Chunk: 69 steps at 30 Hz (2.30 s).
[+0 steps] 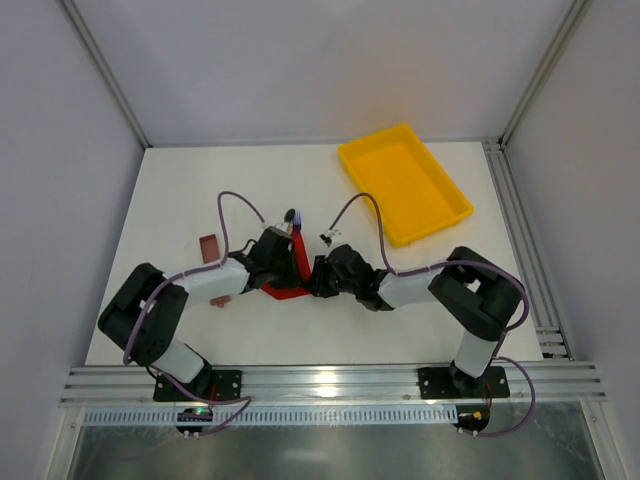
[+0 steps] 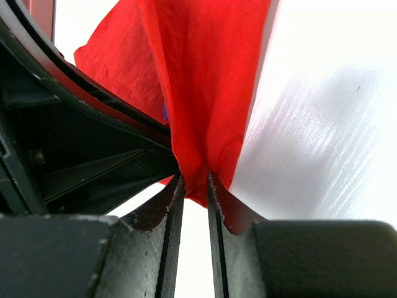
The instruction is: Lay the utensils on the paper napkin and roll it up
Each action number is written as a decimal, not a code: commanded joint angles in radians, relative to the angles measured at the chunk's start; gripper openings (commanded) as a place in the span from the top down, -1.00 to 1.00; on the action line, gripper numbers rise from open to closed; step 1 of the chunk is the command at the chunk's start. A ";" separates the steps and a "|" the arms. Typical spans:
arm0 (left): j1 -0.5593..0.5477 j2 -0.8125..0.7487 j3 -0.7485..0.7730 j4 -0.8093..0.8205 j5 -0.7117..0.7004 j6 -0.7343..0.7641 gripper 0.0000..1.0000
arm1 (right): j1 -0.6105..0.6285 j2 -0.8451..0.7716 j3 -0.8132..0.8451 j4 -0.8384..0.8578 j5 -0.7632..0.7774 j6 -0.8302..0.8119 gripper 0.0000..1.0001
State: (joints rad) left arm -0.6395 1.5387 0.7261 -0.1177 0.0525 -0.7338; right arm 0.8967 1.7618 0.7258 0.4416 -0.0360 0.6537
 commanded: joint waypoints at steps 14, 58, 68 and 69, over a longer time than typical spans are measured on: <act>0.000 -0.192 0.096 -0.152 -0.169 0.017 -0.28 | 0.010 0.019 0.014 0.057 0.001 0.006 0.52; 0.093 0.006 0.156 -0.151 -0.223 0.112 0.93 | 0.010 -0.013 -0.014 0.091 -0.024 -0.005 0.24; 0.098 0.021 0.133 -0.134 -0.263 0.132 1.00 | 0.010 -0.074 0.029 -0.033 0.001 -0.025 0.24; 0.098 0.024 0.133 -0.132 -0.266 0.134 1.00 | 0.010 -0.081 0.035 -0.041 0.004 -0.029 0.29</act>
State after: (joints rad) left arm -0.5526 1.5490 0.8616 -0.2893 -0.1684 -0.6216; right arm 0.9012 1.7340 0.7223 0.4389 -0.0612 0.6510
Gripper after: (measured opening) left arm 0.013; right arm 0.364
